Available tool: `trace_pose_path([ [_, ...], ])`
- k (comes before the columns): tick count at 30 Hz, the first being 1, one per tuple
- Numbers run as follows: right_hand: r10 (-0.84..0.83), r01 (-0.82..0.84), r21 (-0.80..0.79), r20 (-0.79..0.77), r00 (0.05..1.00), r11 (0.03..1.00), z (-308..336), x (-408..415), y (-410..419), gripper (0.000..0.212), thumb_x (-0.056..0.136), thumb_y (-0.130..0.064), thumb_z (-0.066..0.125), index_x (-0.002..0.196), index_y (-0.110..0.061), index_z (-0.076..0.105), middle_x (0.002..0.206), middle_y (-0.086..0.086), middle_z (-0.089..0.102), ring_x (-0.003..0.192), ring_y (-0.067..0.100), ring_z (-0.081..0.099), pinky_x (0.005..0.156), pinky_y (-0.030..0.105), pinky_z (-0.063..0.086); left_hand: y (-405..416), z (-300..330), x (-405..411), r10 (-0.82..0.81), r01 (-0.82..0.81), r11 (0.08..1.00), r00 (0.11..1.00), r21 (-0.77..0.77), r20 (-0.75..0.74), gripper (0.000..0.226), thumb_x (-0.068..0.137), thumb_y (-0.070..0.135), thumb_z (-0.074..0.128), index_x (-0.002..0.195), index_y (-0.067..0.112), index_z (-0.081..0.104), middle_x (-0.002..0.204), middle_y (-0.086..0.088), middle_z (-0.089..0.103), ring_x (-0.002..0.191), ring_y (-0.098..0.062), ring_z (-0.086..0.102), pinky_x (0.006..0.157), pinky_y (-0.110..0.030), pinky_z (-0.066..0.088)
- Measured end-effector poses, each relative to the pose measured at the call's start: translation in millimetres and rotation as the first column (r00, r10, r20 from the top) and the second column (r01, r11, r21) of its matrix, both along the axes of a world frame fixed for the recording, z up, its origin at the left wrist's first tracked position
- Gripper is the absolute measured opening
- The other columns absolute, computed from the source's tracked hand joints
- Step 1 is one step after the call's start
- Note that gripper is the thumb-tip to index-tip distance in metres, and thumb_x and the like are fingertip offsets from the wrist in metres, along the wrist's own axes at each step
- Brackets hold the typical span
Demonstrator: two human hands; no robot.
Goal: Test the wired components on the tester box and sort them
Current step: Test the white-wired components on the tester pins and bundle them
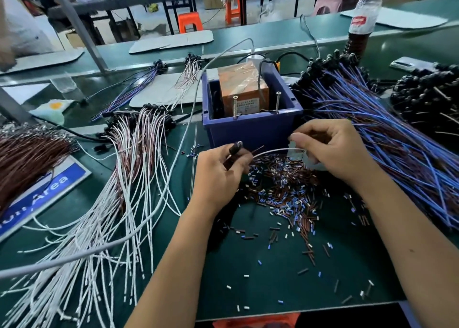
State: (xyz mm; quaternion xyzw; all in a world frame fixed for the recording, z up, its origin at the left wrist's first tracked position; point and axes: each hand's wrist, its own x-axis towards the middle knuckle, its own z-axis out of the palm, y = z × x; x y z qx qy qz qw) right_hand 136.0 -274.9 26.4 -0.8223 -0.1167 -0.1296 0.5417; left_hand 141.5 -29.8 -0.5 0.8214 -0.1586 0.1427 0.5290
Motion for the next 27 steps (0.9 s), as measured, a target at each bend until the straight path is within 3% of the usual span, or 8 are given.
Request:
trace_pose_path([
  [3, 0.121, -0.113, 0.068, -0.13, 0.984, 0.991, 3.3, -3.3, -2.2, 0.012, 0.098, -0.017, 0.071, 0.109, -0.018, 0.074, 0.071, 0.012, 0.073, 0.048, 0.02, 0.048, 0.045, 0.025, 0.042, -1.4, 3.1, -1.7, 0.009, -0.009, 1.0, 1.0, -0.005, -0.011, 0.029, 0.093, 0.009, 0.073, 0.07, 0.026, 0.067, 0.057, 0.02, 0.06, 0.051, 0.003, 0.051, 0.057, -0.007, 0.034],
  [6, 0.298, -0.263, 0.174, -0.228, 0.927, 0.949, 8.8, -5.4, -12.8, 0.012, 0.096, -0.017, 0.073, 0.107, -0.018, 0.072, 0.077, 0.017, 0.073, 0.049, 0.021, 0.045, 0.044, 0.024, 0.037, -0.9, 3.3, -1.7, 0.035, -0.035, 0.999, 0.999, -0.007, -0.018, 0.027, 0.093, 0.006, 0.072, 0.071, 0.021, 0.067, 0.055, 0.022, 0.058, 0.051, 0.003, 0.051, 0.056, -0.007, 0.033],
  [9, 0.54, -0.462, 0.321, -0.221, 0.813, 0.827, 13.4, -8.2, -22.5, 0.011, 0.091, -0.018, 0.071, 0.1, -0.013, 0.075, 0.089, 0.022, 0.074, 0.051, 0.017, 0.052, 0.048, 0.02, 0.043, 0.1, 2.7, -1.0, 0.047, -0.047, 0.999, 0.999, -0.01, -0.02, 0.024, 0.093, 0.007, 0.072, 0.073, 0.019, 0.069, 0.057, 0.019, 0.06, 0.054, 0.001, 0.052, 0.058, -0.008, 0.035],
  [12, 0.699, -0.558, 0.482, -0.177, 0.693, 0.675, 12.3, -11.8, -26.2, 0.024, 0.093, -0.009, 0.059, 0.109, -0.004, 0.077, 0.098, 0.027, 0.074, 0.061, 0.019, 0.061, 0.058, 0.023, 0.052, -1.2, 0.9, -0.2, 0.033, -0.033, 0.999, 0.999, -0.01, -0.027, 0.022, 0.093, 0.008, 0.072, 0.074, 0.018, 0.071, 0.061, 0.013, 0.065, 0.056, 0.0, 0.054, 0.061, -0.01, 0.038],
  [16, 0.637, -0.518, 0.491, -0.104, 0.764, 0.7, 9.4, -11.6, -16.7, 0.018, 0.087, -0.012, 0.072, 0.103, -0.014, 0.08, 0.091, 0.016, 0.076, 0.063, 0.015, 0.063, 0.053, 0.019, 0.049, -2.6, 1.0, -1.3, 0.015, -0.015, 0.998, 1.0, -0.057, -0.007, 0.015, 0.094, 0.01, 0.072, 0.081, 0.015, 0.075, 0.071, 0.011, 0.073, 0.065, -0.002, 0.065, 0.067, -0.013, 0.045],
  [19, 0.564, -0.435, 0.492, -0.145, 0.813, 0.754, 10.0, -10.5, -6.0, 0.014, 0.085, -0.021, 0.07, 0.093, -0.017, 0.08, 0.083, 0.014, 0.076, 0.057, 0.015, 0.064, 0.045, 0.018, 0.045, -4.2, 5.5, -6.1, 0.013, -0.002, 0.954, 0.999, -0.299, 0.034, 0.008, 0.095, 0.013, 0.073, 0.092, 0.018, 0.078, 0.087, 0.004, 0.078, 0.081, -0.011, 0.072, 0.076, -0.023, 0.054],
  [22, 0.568, -0.433, 0.425, -0.269, 0.778, 0.795, 6.1, -11.0, 6.4, 0.017, 0.088, -0.033, 0.069, 0.088, -0.018, 0.077, 0.079, 0.018, 0.075, 0.053, 0.016, 0.063, 0.042, 0.018, 0.043, -4.0, 11.0, -7.1, -0.011, 0.029, 0.898, 0.999, -0.438, 0.043, 0.008, 0.094, 0.017, 0.072, 0.095, 0.021, 0.078, 0.098, 0.0, 0.079, 0.083, -0.009, 0.07, 0.078, -0.019, 0.051],
  [27, 0.645, -0.513, 0.392, -0.447, 0.62, 0.764, 0.0, -12.2, 24.6, 0.025, 0.098, -0.031, 0.06, 0.095, -0.007, 0.062, 0.081, 0.026, 0.074, 0.052, 0.018, 0.064, 0.042, 0.019, 0.046, -8.3, 17.6, -14.6, -0.405, 0.317, 0.742, 0.914, -0.591, -0.018, 0.013, 0.099, 0.013, 0.064, 0.096, 0.011, 0.077, 0.115, -0.018, 0.076, 0.052, 0.007, 0.055, 0.053, -0.006, 0.042],
])
